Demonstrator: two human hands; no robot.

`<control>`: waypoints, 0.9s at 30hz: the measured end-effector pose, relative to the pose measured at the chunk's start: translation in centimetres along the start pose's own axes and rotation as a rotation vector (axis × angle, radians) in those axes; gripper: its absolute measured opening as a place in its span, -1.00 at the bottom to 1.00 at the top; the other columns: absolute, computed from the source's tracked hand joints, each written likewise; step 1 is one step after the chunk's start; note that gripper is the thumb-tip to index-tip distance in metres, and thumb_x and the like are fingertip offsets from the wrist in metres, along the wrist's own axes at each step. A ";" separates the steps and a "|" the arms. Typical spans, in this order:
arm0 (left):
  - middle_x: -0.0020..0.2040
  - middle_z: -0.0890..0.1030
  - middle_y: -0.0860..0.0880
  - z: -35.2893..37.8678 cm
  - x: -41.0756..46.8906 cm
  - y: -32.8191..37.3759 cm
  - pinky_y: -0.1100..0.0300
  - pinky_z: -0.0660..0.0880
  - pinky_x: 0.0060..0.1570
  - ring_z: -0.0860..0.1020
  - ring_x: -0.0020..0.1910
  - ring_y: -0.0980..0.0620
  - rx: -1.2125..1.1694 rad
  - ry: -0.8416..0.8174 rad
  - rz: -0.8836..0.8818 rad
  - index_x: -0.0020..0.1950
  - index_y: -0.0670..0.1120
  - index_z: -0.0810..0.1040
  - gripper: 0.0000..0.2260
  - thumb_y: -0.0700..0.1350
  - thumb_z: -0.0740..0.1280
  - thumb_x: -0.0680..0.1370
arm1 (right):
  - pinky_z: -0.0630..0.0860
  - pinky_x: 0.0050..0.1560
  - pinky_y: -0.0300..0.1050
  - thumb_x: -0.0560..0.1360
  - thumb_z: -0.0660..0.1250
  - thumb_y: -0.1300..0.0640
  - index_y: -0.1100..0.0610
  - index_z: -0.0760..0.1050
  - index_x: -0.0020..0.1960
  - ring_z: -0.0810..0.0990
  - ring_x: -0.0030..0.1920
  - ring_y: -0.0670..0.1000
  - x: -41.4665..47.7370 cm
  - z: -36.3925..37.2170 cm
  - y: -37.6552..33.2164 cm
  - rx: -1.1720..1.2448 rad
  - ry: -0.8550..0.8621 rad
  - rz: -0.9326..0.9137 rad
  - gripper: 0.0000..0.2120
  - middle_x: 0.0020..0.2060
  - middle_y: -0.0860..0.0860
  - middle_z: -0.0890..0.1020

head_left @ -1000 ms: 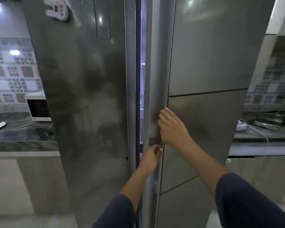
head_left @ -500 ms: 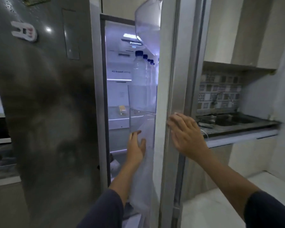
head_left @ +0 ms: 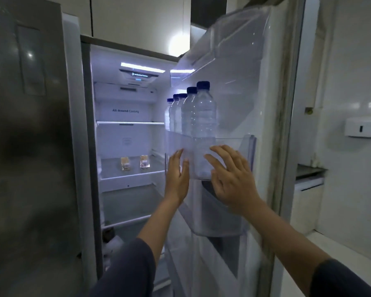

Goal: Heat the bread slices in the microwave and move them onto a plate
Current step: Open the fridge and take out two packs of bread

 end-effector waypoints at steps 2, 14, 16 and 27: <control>0.45 0.28 -0.06 2.3 0.9 0.8 -0.01 0.20 0.45 0.25 0.43 0.02 -0.036 -0.013 0.023 0.45 -0.09 0.23 -0.56 0.03 0.10 0.61 | 0.27 0.32 0.05 0.45 0.22 0.18 0.17 0.50 0.23 0.32 0.35 0.11 -0.2 -0.6 1.9 -0.001 0.052 0.012 -0.64 0.27 0.14 0.51; 0.54 0.04 0.01 15.5 4.7 1.8 0.20 0.09 0.32 0.07 0.50 0.03 0.336 -0.027 0.347 0.50 0.07 0.09 -0.44 0.20 0.09 0.53 | 0.18 0.39 -0.06 0.44 0.22 0.20 0.15 0.45 0.25 0.23 0.43 0.18 -5.8 -0.9 17.9 -0.062 0.128 0.200 -0.62 0.35 0.12 0.38; 0.54 0.06 -0.01 17.3 5.3 1.4 0.15 0.11 0.36 0.07 0.50 0.00 0.397 -0.030 0.378 0.50 0.05 0.11 -0.46 0.14 0.12 0.55 | 0.15 0.41 -0.06 0.44 0.23 0.20 0.14 0.45 0.25 0.21 0.44 0.18 -6.4 -0.4 20.7 -0.066 0.126 0.258 -0.63 0.35 0.13 0.38; 0.52 0.14 -0.09 24.9 8.3 -1.2 -0.12 0.05 0.43 0.01 0.50 -0.04 0.711 -0.035 0.549 0.49 0.04 0.08 -0.47 0.07 0.13 0.54 | 0.40 0.23 0.24 0.27 0.43 0.32 0.11 0.43 0.23 0.30 0.37 0.18 -7.7 6.5 30.7 -0.110 -0.046 0.403 -0.45 0.31 0.16 0.45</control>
Point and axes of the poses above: each hand's wrist, its own x-axis towards the middle knuckle, its own z-axis out of the palm, y = z × x, the point moved 10 cm from there along x, towards the middle knuckle
